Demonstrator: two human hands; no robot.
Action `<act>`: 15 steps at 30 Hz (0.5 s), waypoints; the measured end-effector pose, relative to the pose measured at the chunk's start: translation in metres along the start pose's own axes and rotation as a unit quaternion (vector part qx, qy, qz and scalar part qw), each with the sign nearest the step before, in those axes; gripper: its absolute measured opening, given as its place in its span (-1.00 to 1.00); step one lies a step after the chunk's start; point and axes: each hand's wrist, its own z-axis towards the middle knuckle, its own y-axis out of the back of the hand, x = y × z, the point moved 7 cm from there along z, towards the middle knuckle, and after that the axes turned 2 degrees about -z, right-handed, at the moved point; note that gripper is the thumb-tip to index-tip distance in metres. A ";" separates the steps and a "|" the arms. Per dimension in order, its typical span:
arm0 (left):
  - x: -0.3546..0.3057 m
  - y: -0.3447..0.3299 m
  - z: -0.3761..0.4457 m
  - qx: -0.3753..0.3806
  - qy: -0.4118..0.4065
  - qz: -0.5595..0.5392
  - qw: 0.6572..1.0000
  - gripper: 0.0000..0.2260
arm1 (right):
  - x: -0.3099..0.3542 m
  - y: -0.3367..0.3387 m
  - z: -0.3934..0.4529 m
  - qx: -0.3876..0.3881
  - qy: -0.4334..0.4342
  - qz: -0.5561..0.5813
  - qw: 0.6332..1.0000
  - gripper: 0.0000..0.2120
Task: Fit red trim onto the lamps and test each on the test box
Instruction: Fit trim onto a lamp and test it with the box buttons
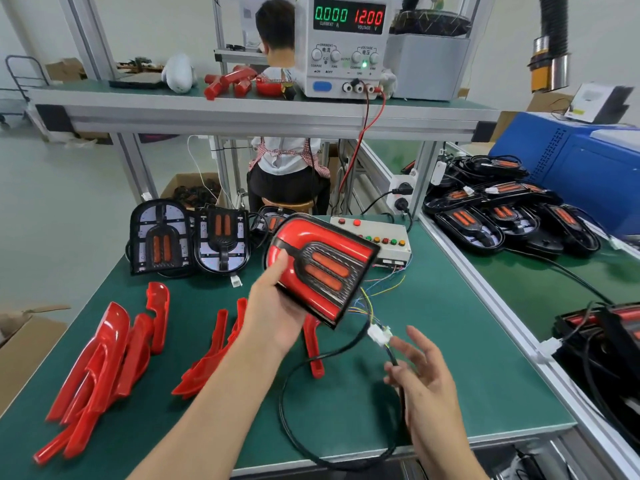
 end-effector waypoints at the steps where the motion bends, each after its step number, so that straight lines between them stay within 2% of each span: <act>1: -0.007 0.001 0.002 -0.008 -0.010 -0.013 1.000 -0.70 | 0.003 0.006 0.002 -0.010 0.003 -0.032 0.999 -0.46; 5: -0.018 0.003 0.004 -0.014 -0.026 -0.001 1.000 -0.72 | 0.014 0.030 0.011 -0.040 0.021 -0.144 0.989 -0.64; 9: -0.010 0.005 0.003 -0.022 -0.023 0.044 0.999 -0.73 | 0.028 0.041 0.024 -0.045 0.021 -0.261 0.964 -0.97; 12: 0.001 0.000 0.000 -0.016 -0.029 0.102 0.994 -0.78 | 0.042 0.046 0.036 -0.049 0.043 -0.336 0.939 -0.94; 15: 0.020 0.001 -0.008 -0.045 -0.028 0.180 0.982 -0.76 | 0.058 0.050 0.050 -0.040 0.079 -0.391 0.916 -0.90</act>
